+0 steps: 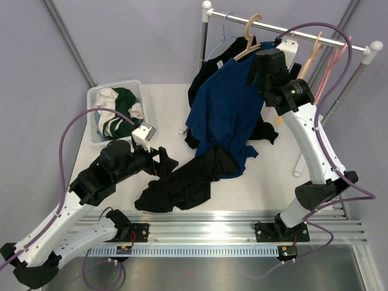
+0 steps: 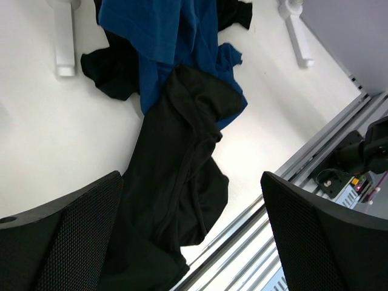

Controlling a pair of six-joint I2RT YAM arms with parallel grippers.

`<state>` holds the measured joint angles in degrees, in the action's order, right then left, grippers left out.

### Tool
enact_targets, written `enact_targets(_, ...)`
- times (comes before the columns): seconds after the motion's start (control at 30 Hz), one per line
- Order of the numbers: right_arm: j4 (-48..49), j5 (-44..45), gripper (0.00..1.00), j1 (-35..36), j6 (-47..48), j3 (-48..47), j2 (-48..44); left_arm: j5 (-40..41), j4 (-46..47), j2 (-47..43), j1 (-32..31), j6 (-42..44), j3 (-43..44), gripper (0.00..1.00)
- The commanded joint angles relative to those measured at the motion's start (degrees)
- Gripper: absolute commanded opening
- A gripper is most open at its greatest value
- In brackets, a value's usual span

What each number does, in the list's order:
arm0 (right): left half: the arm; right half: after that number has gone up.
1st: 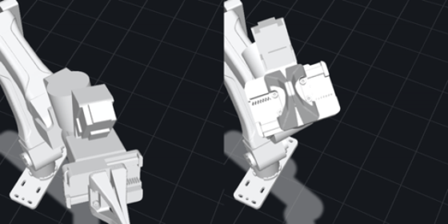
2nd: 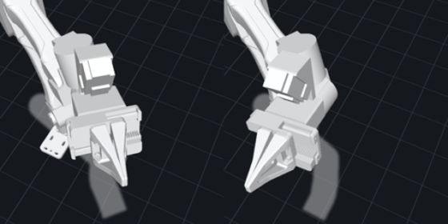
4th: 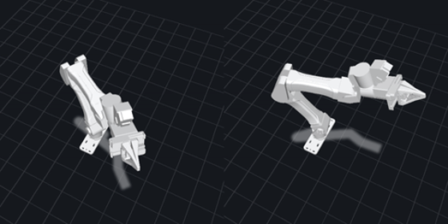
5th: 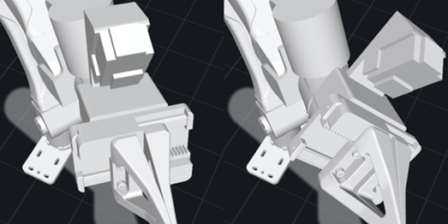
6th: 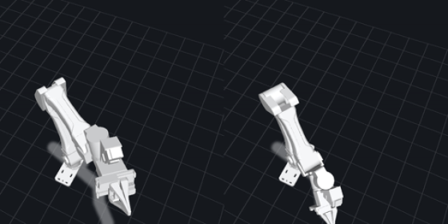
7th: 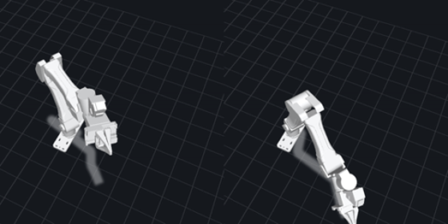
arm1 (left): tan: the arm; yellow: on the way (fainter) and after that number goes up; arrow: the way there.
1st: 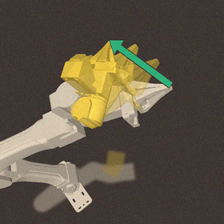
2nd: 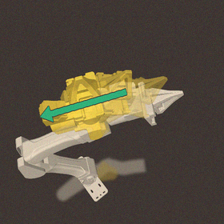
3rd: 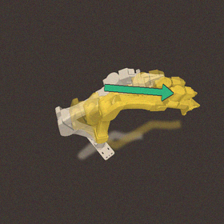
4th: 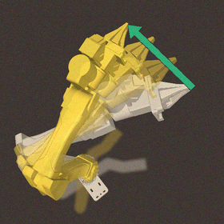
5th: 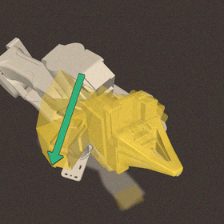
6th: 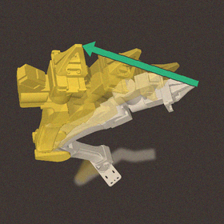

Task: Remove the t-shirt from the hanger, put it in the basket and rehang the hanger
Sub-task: Place the hanger at the clothesline, then pick up the T-shirt from the center of the board.

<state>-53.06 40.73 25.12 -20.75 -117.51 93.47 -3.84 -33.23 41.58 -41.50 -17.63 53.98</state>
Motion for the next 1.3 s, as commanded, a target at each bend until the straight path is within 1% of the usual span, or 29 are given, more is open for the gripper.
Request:
enact_targets(0.0, -1.1, -3.9, 0.99, -0.3, 2.6, -2.5, -5.3, 1.8, -2.0, 2.0, 0.1, 1.7, 2.0, 0.99)
enact_targets(0.07, -3.1, -7.3, 1.00, -0.3, 2.8, -2.8, -8.1, 3.5, -2.1, 2.6, 0.1, 1.6, 0.7, 0.99)
enact_targets(0.13, -3.9, -10.9, 1.00, -0.3, 3.4, -1.2, -10.6, 6.7, -1.9, 3.7, 0.1, 1.2, -0.4, 0.99)
enact_targets(0.17, -4.2, -15.2, 1.00, -0.3, 3.9, -0.6, -11.8, 7.0, -1.9, 4.6, 0.1, 0.7, -0.9, 0.99)
enact_targets(0.2, -5.5, -16.5, 1.00, -0.3, 3.7, -0.3, -14.1, 7.1, -2.2, 5.9, 0.1, 0.3, -1.6, 0.99)
enact_targets(0.23, -6.0, -18.3, 0.99, -0.3, 3.7, 1.4, -15.3, 7.1, -2.4, 8.7, 0.1, 0.0, -1.9, 0.99)
enact_targets(0.27, -6.0, -23.2, 1.00, -0.3, 4.1, 2.9, -16.8, 6.9, -2.5, 10.2, 0.1, -0.9, -1.9, 0.99)
enact_targets(0.3, -5.2, -25.9, 1.00, -0.3, 4.8, 4.6, -20.0, 6.8, -2.5, 11.7, 0.0, -1.4, -2.3, 0.99)
enact_targets(0.33, -4.8, -29.7, 1.00, -0.2, 4.7, 8.1, -21.3, 6.5, -2.4, 14.2, 0.1, -1.9, -2.6, 0.99)
enact_targets(0.4, -2.7, -31.6, 0.99, 0.9, 4.3, 11.8, -25.3, 5.9, -0.9, 16.5, 0.1, -2.9, -3.2, 0.99)
enact_targets(0.43, -1.9, -33.3, 1.00, 1.4, 4.4, 15.2, -26.3, 5.2, -0.3, 18.8, 0.1, -3.4, -4.0, 0.99)
enact_targets(0.47, -1.4, -33.8, 1.00, 2.1, 4.3, 16.4, -26.9, 4.8, 0.2, 19.9, 0.1, -3.6, -4.4, 0.99)
enact_targets(0.5, -1.3, -33.7, 1.00, 4.8, 4.4, 17.6, -27.8, 4.1, 0.6, 21.2, 0.1, -3.7, -4.6, 0.99)
enact_targets(0.53, -1.3, -30.9, 1.00, 7.1, 4.7, 19.3, -28.1, 2.9, 0.8, 23.3, 0.1, -3.3, -5.1, 0.99)
enact_targets(0.57, -1.3, -28.5, 1.00, 9.9, 4.8, 19.9, -28.2, 0.9, 1.0, 24.2, 0.1, -2.8, -5.3, 0.99)
enact_targets(0.6, -1.3, -26.5, 0.99, 15.1, 4.8, 20.8, -28.3, -0.9, 1.1, 24.9, -0.3, -2.6, -5.5, 0.99)
enact_targets(0.63, -1.1, -24.8, 1.00, 17.1, 4.4, 21.2, -28.3, -0.2, 1.2, 25.1, -1.0, -2.6, -6.1, 0.99)
enact_targets(0.73, 1.7, -24.6, 1.00, 20.6, 3.5, 25.0, -30.6, 4.9, 2.6, 25.3, -4.9, -3.9, -8.4, 0.99)
enact_targets(0.8, 4.5, -25.3, 0.99, 20.7, 3.7, 27.9, -33.1, 7.0, 2.6, 27.8, -5.6, -4.3, -9.7, 0.99)
enact_targets(1.0, 10.3, -29.6, 0.99, 20.7, 4.9, 35.7, -39.3, 10.7, 3.3, 33.5, -7.0, -5.1, -9.9, 0.99)
enact_targets(1.1, 13.1, -28.6, 1.00, 20.7, 6.7, 39.7, -42.7, 11.0, 4.4, 38.1, -6.9, -4.8, -9.8, 0.99)
enact_targets(1.2, 15.1, -27.6, 1.00, 20.7, 7.7, 41.7, -44.5, 12.4, 5.1, 42.0, -7.0, -4.4, -9.3, 0.99)
enact_targets(1.23, 15.3, -28.0, 1.00, 20.6, 7.9, 41.8, -44.7, 12.6, 5.2, 44.6, -7.0, -4.4, -9.1, 0.98)
enact_targets(1.27, 15.3, -28.2, 0.99, 20.7, 8.2, 41.8, -45.0, 12.7, 5.5, 45.7, -6.9, -4.5, -9.1, 0.95)
